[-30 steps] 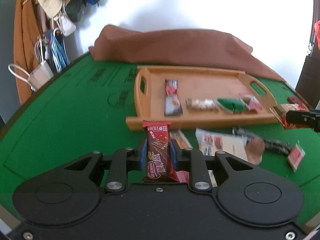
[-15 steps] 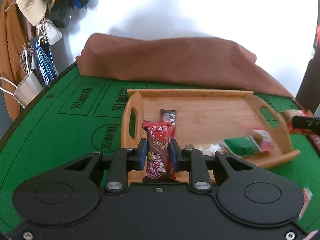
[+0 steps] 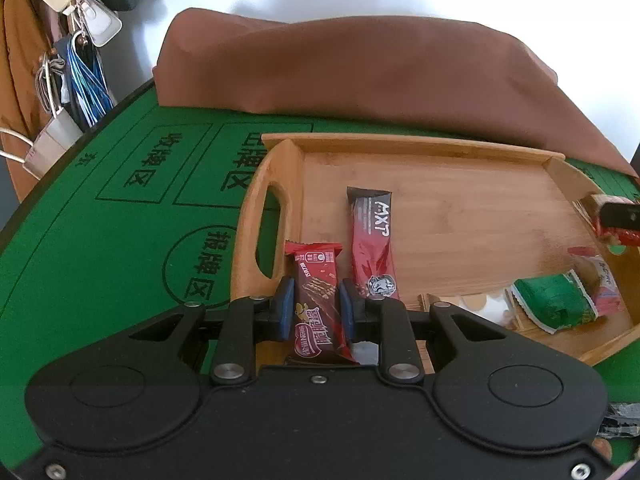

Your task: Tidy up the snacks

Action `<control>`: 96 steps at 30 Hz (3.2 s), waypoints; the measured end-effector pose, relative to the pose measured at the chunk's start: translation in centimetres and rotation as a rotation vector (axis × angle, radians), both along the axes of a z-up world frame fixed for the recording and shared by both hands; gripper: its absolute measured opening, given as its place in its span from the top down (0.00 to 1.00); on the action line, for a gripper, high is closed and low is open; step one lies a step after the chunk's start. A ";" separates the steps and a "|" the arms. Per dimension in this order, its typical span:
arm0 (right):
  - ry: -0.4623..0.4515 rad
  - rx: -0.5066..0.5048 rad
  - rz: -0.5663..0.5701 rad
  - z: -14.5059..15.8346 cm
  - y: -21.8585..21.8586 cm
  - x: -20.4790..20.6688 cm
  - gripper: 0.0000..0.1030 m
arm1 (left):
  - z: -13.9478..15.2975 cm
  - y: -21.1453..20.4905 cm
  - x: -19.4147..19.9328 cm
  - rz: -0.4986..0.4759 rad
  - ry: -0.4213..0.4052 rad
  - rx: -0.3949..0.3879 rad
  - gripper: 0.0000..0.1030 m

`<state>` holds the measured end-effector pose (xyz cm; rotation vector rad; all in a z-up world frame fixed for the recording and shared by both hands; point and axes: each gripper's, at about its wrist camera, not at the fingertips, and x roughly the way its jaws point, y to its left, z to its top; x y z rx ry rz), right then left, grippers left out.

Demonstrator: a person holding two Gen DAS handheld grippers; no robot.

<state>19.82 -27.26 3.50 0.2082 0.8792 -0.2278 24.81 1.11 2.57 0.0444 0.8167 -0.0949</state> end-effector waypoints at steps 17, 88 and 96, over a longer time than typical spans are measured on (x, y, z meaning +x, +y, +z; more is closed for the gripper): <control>0.066 0.029 0.000 -2.9 -0.3 2.7 0.32 | -0.7 -0.3 0.2 -0.022 0.000 0.000 0.78; -0.022 -0.103 0.276 -0.9 3.4 -19.8 0.00 | -0.7 -5.6 -20.4 -0.319 -0.150 -0.037 0.02; 0.020 -0.093 0.285 -2.2 3.6 -19.8 0.00 | -1.4 -6.4 -19.9 -0.319 -0.152 0.001 0.01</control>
